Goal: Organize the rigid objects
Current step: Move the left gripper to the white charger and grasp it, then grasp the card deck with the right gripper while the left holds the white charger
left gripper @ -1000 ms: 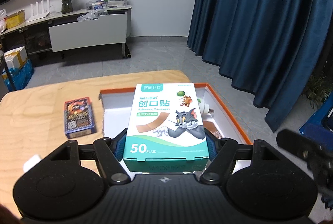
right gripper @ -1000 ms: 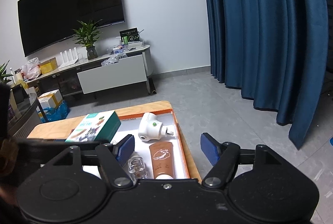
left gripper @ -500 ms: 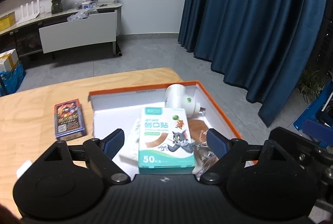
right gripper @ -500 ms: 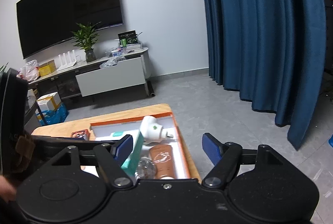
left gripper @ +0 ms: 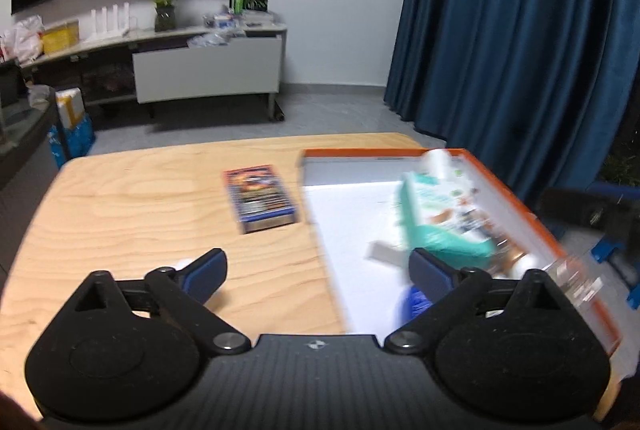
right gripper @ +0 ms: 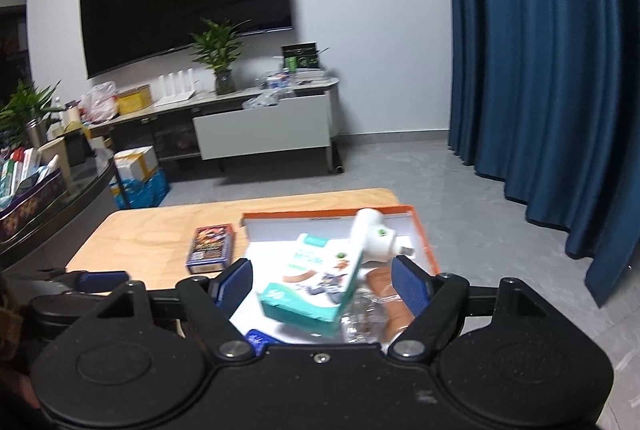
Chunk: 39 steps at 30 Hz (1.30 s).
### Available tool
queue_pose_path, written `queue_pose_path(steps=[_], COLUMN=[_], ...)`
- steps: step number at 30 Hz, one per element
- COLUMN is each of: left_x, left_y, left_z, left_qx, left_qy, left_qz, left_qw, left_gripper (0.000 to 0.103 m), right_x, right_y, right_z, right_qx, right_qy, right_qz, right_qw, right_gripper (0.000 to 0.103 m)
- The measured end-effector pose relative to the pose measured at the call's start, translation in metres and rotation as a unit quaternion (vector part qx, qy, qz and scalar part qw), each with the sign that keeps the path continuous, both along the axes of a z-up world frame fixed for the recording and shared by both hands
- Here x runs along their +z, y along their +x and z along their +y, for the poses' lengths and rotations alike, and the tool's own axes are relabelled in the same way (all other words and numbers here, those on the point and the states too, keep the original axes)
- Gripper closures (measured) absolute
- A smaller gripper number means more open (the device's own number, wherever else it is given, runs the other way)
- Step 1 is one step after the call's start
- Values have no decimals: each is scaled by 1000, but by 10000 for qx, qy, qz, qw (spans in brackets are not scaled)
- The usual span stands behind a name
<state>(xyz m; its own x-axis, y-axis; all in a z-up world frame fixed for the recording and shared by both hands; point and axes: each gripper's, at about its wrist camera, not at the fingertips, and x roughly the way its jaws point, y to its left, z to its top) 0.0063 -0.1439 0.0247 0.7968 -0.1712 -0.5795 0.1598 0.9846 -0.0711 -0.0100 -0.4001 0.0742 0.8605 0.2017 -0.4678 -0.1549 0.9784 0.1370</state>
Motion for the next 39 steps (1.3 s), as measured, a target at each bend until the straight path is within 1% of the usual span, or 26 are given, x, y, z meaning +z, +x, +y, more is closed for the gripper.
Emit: queue_pose_path(steps=[3,4,7,9,10,12,13,15,17,18,20,21,23,26,29,32,36,39], left_x=[-15,-19,-30,-35,-36,-39,-41,-46,-53,-56,-56,-56,-56,-56,-56,-53,-49,-48], left_y=[2,6,18,28,30,39,43,50,51,50,48,47,43,38,34,28,19,12], left_z=[24,31,47,51,52,50,51,53,60,63,69,70,72,74,80,91,109,117], left_qx=[-25,-29,-105,-197,-259,-335,-370,-458,-531,-556,-564,-585,-562,-468,-289,-67,232,418], left_qy=[366,415,500,529,570,744,784,795,711,636,467,419,335,222,80,-35,-285,-302], left_qz=[-21,34,86,150,113,85,86,163,278,335,265,239,213,195,222,227,254,209], left_qw=[9993,9991,9987,9983,9980,9966,9962,9957,9957,9959,9970,9971,9976,9985,9993,9997,9990,9985], left_gripper=[2,2,2,2,2,2,4,13,36,39,50,52,60,60,60,60,60,60], right_x=[-1,-1,-2,-2,-2,-3,-3,-3,-4,-4,-5,-6,-7,-12,-17,-24,-39,-54], right_y=[0,0,3,4,5,6,7,10,12,14,19,23,30,44,67,95,134,163], right_z=[10,12,19,26,29,34,36,41,46,49,54,58,66,81,99,122,155,171], right_qx=[108,131,184,242,262,310,335,365,394,415,482,525,624,803,959,1041,1198,1109], right_qy=[-48,-43,9,-36,-80,-131,-147,-193,-224,-219,-175,-143,-66,25,56,-21,-241,-154], right_qz=[26,20,77,101,106,131,144,166,194,209,281,329,425,615,867,1096,1409,1617], right_qw=[9999,9999,9998,9997,9996,9993,9992,9990,9988,9987,9983,9980,9971,9949,9916,9885,9825,9805], right_gripper=[10,8,7,7,7,7,7,7,7,7,7,7,7,7,7,7,7,7])
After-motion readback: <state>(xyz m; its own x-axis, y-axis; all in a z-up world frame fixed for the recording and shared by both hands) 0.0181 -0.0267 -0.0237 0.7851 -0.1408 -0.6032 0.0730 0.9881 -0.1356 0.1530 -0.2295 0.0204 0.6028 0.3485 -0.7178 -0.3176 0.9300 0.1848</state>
